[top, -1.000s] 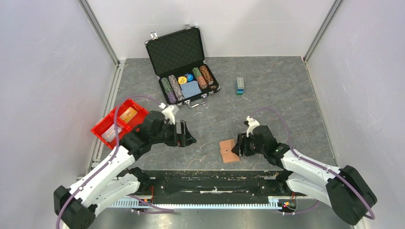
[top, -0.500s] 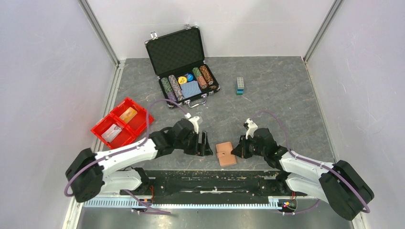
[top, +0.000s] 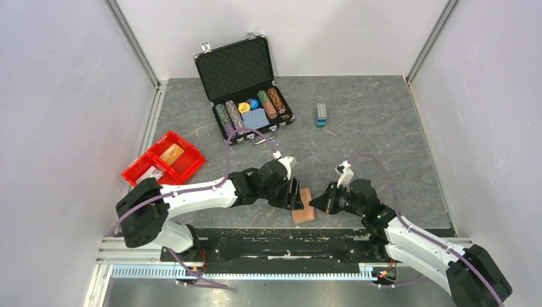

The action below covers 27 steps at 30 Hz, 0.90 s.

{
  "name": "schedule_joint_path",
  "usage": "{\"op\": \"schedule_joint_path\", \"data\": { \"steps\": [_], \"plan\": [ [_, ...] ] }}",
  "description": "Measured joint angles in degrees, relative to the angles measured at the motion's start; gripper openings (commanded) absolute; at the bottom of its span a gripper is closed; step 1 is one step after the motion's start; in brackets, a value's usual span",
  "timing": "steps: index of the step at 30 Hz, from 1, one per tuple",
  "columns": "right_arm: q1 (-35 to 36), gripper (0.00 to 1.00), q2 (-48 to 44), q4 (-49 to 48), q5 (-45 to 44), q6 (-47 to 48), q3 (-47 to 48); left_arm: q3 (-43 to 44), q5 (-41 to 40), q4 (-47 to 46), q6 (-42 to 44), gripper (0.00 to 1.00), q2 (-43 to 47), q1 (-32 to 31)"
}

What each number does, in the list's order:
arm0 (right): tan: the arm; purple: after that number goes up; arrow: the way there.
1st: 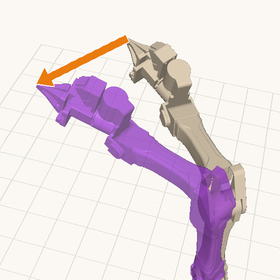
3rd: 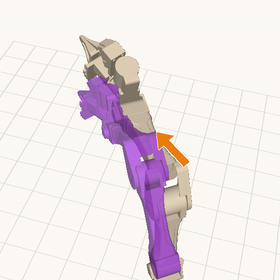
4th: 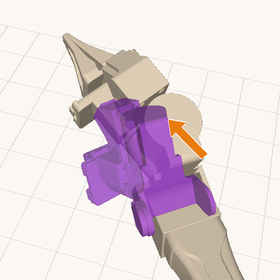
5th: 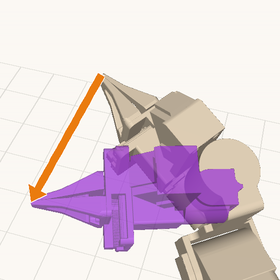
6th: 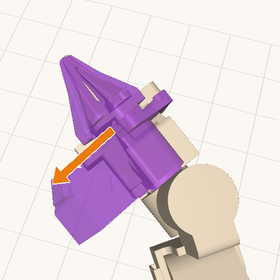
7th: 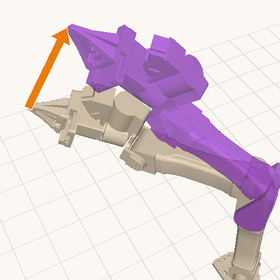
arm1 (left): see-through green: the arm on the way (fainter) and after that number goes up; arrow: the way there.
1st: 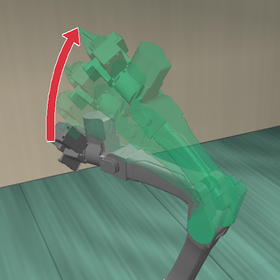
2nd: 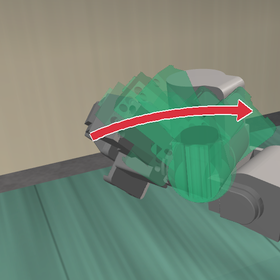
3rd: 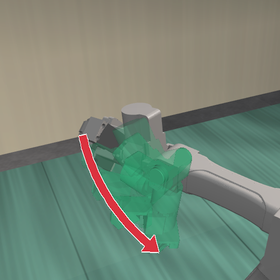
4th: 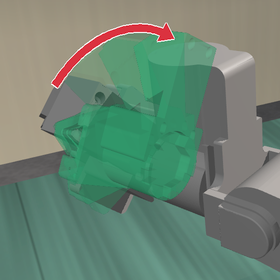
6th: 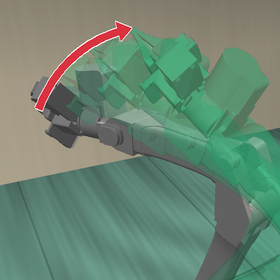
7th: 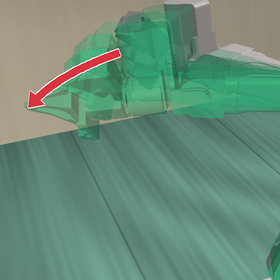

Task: Take the credit cards out of the card holder
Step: Open the card holder at the center of the board.

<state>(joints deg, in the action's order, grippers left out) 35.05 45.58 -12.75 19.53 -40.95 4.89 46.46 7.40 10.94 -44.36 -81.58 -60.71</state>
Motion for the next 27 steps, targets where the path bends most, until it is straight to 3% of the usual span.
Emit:
{"op": "schedule_joint_path", "data": {
  "steps": [16, 27],
  "plan": [
    [5.1, 0.00, -5.2, 0.0, -3.7, -6.2, -0.4, 1.4, -1.7, -2.1, -1.7, 0.57, -5.9, -0.9],
    [9.2, 0.00, -4.4, 0.2, -8.1, -6.4, -0.4, 1.4, -4.3, -1.0, -1.8, 0.39, -7.3, -1.1]
  ]
}}
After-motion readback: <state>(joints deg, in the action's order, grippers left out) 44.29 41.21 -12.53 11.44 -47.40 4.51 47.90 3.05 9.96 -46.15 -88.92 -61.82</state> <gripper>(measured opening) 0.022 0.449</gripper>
